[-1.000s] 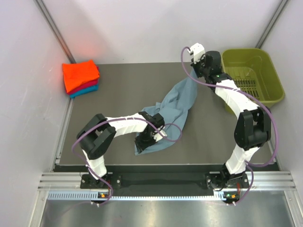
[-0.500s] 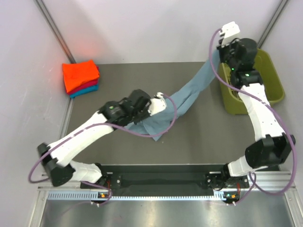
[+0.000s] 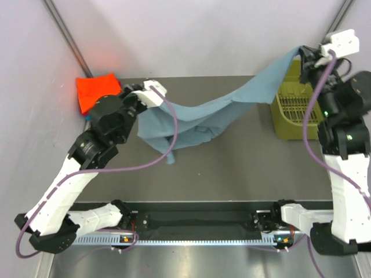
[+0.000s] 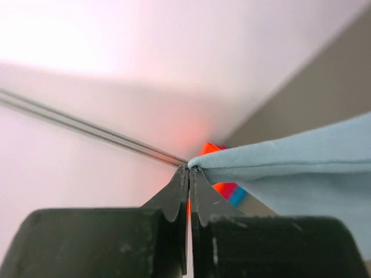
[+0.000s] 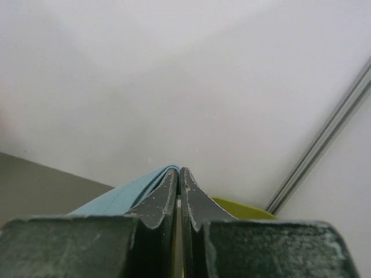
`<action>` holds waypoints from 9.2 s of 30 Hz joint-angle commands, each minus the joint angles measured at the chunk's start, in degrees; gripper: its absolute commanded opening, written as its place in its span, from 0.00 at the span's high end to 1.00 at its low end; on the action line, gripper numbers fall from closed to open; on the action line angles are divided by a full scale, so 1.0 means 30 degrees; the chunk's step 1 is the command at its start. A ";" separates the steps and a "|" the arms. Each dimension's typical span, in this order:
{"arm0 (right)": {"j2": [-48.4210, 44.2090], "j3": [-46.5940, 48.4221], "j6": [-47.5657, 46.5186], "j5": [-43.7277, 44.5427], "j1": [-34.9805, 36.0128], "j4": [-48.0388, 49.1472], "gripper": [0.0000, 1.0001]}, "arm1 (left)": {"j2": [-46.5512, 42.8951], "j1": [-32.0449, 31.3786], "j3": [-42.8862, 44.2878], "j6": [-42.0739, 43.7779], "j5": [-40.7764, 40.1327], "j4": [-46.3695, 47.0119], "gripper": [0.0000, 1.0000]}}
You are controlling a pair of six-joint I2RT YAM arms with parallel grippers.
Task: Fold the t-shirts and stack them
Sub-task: Flatten the tshirt out, then fold the tshirt
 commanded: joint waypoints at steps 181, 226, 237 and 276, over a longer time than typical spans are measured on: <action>-0.0035 -0.1470 -0.0373 -0.1162 -0.0578 0.5471 1.00 | -0.1202 1.0861 -0.2383 -0.6764 1.2496 0.2521 1.00; 2.7541 1.5217 -0.3713 0.4081 0.1442 0.6764 1.00 | 2.3086 1.2266 0.7951 -0.6177 0.3273 1.0609 1.00; 2.8658 1.6161 -0.4329 0.3845 0.1736 0.7794 1.00 | 2.3292 1.2473 0.8421 -0.5943 0.2977 1.0317 1.00; 1.0438 0.0427 -0.1136 0.0828 0.2205 0.0908 1.00 | 1.2748 1.2531 0.0074 -0.6939 0.5819 0.5044 1.00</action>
